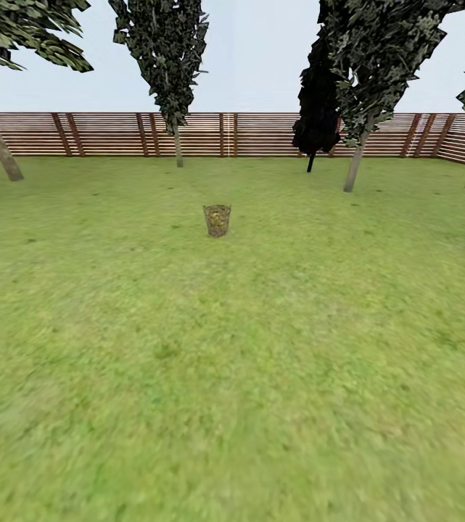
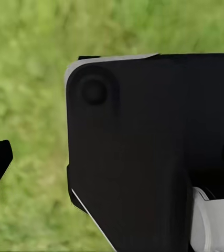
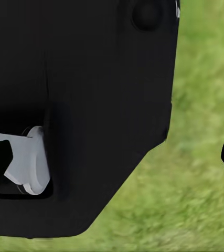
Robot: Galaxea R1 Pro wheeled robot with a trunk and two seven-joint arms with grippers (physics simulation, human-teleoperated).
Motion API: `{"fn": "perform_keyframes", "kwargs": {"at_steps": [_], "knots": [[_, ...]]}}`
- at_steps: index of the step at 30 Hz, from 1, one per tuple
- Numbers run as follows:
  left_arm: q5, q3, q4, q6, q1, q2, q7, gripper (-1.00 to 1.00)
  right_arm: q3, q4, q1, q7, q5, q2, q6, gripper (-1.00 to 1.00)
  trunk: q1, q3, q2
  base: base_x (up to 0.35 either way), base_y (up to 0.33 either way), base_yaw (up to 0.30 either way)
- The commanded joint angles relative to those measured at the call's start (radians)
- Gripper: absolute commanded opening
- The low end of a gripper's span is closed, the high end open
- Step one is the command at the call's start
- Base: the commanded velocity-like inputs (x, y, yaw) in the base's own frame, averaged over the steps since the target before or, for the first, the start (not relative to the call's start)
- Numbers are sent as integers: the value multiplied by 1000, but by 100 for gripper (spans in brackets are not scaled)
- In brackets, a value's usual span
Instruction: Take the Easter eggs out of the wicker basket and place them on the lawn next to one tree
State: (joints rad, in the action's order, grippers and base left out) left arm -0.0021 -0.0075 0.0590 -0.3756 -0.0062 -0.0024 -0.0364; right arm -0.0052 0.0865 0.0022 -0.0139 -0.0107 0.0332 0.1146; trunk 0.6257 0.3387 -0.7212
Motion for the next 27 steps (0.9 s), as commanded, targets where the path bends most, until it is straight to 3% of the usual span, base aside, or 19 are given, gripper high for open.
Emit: {"fn": "perform_keyframes", "kwargs": {"at_steps": [1,27], "knots": [[0,0,-1,-3,-1,0,-2,100,-1,1,0,-1,-1,0,2,100,1,1,-1,257,0,0],[1,2,-1,-3,-1,0,-2,100,0,1,1,-1,0,3,2,100,1,1,-1,248,0,0]]}}
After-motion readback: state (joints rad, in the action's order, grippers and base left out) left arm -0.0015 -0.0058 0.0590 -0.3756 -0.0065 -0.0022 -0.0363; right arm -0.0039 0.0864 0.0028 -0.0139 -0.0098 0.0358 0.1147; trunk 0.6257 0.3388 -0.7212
